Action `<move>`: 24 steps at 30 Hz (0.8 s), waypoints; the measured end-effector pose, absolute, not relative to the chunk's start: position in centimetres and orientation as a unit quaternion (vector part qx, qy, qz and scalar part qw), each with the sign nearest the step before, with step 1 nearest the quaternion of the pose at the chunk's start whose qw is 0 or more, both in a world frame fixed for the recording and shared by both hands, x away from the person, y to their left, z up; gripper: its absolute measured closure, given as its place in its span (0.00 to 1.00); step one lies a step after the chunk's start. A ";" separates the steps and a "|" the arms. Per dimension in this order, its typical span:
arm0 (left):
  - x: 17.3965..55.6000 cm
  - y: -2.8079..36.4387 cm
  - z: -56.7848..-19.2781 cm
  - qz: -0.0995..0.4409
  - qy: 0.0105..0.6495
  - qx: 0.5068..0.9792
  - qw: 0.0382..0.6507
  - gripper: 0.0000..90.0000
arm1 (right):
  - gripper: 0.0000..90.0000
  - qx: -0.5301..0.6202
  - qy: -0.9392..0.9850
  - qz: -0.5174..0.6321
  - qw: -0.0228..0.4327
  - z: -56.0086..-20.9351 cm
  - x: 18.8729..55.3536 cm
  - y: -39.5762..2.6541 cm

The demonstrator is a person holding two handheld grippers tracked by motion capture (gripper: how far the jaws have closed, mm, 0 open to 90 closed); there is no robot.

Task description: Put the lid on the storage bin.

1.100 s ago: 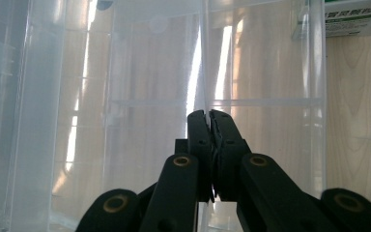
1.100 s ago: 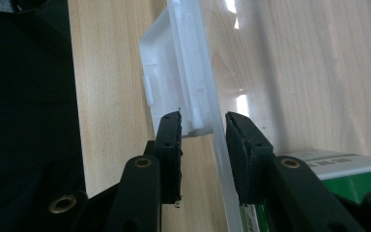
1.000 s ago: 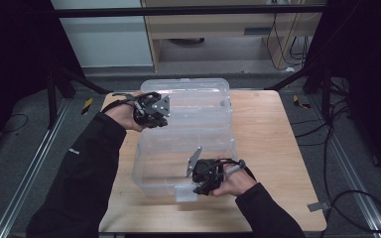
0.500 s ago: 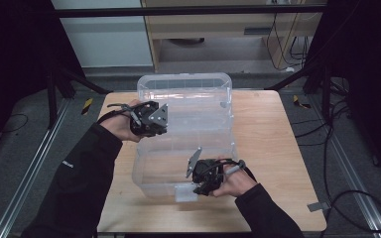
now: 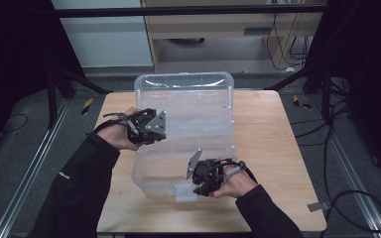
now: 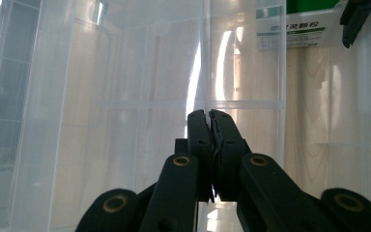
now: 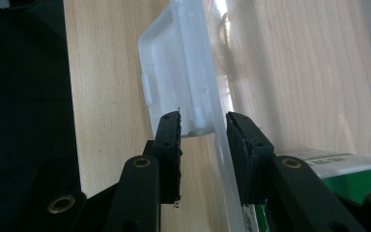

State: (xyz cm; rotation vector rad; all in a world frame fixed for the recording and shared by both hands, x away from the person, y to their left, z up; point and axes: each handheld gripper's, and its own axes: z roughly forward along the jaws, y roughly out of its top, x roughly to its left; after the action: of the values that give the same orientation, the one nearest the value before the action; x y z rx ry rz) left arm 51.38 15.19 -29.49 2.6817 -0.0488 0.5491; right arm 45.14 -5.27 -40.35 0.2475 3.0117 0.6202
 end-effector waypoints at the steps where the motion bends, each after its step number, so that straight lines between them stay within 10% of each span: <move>1: 51.2 15.2 -29.6 0.194 -0.016 0.960 0.202 0.97 | 0.75 0.079 0.976 0.202 0.028 -40.4 45.2 -5.3; 24: 50.0 15.8 -30.1 0.184 -0.012 0.959 0.214 0.97 | 0.72 0.069 0.971 0.227 0.037 -40.7 44.9 -5.8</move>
State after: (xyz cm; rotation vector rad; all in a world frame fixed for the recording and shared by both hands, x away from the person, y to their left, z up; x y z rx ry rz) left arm 50.03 15.82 -30.09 2.6609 -0.0325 0.5093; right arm 44.86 -5.80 -40.71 0.2128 2.9794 0.6977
